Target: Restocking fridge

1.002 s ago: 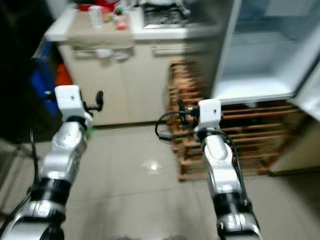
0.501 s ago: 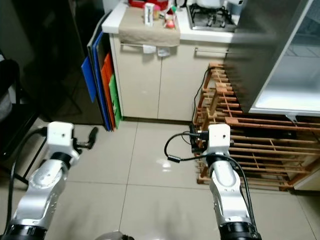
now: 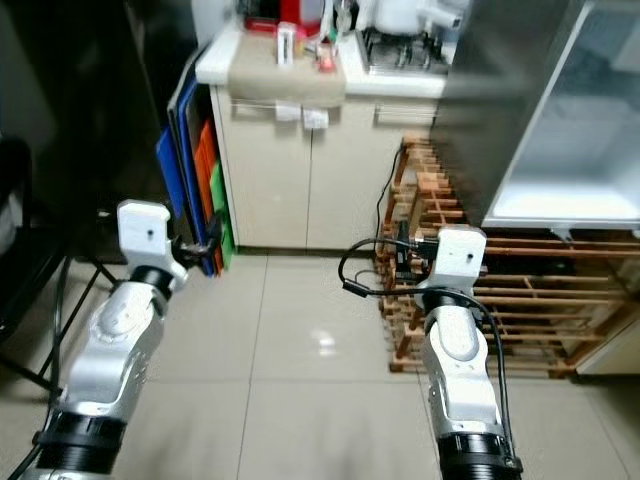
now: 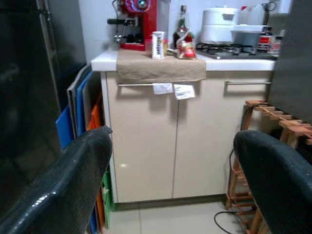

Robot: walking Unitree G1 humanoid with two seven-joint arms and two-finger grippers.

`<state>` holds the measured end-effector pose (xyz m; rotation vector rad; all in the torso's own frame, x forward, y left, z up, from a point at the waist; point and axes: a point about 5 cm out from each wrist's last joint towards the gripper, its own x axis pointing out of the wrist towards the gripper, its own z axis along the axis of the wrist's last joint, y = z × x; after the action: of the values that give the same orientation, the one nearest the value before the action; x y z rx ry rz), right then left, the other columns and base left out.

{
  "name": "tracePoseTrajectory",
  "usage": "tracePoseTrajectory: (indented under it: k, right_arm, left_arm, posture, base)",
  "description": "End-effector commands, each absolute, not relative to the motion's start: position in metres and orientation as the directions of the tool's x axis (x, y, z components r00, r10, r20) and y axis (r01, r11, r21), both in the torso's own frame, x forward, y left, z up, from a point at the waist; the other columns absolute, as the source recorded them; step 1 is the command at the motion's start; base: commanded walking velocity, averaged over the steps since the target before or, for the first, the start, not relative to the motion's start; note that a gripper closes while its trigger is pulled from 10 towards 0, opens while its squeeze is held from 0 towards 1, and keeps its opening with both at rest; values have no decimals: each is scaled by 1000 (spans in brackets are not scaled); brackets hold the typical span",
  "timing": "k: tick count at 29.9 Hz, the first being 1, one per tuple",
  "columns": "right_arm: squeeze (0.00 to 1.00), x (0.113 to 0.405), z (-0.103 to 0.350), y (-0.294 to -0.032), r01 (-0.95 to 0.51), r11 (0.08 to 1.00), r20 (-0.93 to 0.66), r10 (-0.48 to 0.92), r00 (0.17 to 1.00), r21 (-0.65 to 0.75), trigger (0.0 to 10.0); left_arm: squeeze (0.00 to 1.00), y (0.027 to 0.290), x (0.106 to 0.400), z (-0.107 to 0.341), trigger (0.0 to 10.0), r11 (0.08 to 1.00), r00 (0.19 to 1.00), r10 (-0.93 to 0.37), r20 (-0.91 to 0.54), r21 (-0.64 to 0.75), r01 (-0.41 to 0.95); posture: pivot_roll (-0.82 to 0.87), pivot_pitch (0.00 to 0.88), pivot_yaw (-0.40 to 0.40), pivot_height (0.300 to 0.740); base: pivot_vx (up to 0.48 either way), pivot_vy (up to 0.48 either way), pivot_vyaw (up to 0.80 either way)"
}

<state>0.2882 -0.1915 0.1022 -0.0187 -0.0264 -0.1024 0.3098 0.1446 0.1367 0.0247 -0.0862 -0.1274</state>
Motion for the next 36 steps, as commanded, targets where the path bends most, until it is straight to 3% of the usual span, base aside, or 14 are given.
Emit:
tracePoseTrajectory:
  k: [1, 36]
  right_arm:
    - [98, 297, 112, -184, 64, 998, 50, -63, 997, -19, 10000]
    - [94, 313, 121, -172, 11, 999, 67, -8, 998, -38, 10000]
  left_arm:
    - [0, 150, 311, 134, 10000, 995, 994, -95, 61, 26, 94]
    - [0, 138, 327, 147, 10000, 992, 987, -123, 104, 18, 122]
  posture:
    - [-93, 0, 0, 740]
    - [-84, 0, 4, 740]
  base:
    - [480, 0, 0]
    - [480, 0, 0]
